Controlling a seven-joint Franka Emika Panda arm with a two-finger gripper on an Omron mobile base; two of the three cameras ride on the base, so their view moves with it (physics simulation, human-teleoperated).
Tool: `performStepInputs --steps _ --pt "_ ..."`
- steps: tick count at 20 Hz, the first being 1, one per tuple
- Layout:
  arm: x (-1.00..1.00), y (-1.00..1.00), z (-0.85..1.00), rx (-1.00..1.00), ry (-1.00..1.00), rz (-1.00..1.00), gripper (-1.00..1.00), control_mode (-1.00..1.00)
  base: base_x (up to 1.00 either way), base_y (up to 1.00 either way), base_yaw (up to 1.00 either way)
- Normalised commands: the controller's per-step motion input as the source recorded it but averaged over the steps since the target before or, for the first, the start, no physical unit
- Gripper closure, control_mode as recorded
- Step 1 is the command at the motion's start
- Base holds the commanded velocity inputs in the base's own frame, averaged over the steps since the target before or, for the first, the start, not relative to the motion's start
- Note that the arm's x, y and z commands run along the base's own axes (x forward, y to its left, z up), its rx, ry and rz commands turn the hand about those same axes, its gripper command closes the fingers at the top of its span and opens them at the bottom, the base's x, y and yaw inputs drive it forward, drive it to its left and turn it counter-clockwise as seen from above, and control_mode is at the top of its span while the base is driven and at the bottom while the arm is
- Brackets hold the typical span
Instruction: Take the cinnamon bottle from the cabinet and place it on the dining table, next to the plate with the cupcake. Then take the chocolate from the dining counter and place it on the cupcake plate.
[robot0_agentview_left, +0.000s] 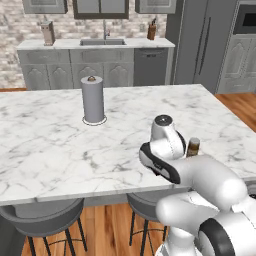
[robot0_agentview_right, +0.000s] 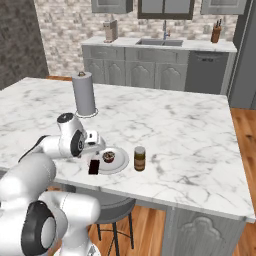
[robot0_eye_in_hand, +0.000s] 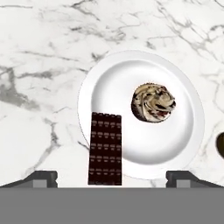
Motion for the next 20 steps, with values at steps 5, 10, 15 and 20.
performStepInputs --steps 5,10,15,20 --pt "-0.69 0.0 0.19 0.0 0.0 0.0 -1.0 -1.0 0.0 0.0 0.0" --pt "-0.78 0.0 0.16 0.0 0.0 0.01 -1.0 -1.0 0.0 0.0 0.0" --pt "-0.8 -0.01 0.17 0.0 0.0 0.0 -1.0 -1.0 0.0 0.0 0.0" --pt "-0.8 -0.04 0.17 0.0 0.0 0.0 -1.0 -1.0 0.0 0.0 0.0"
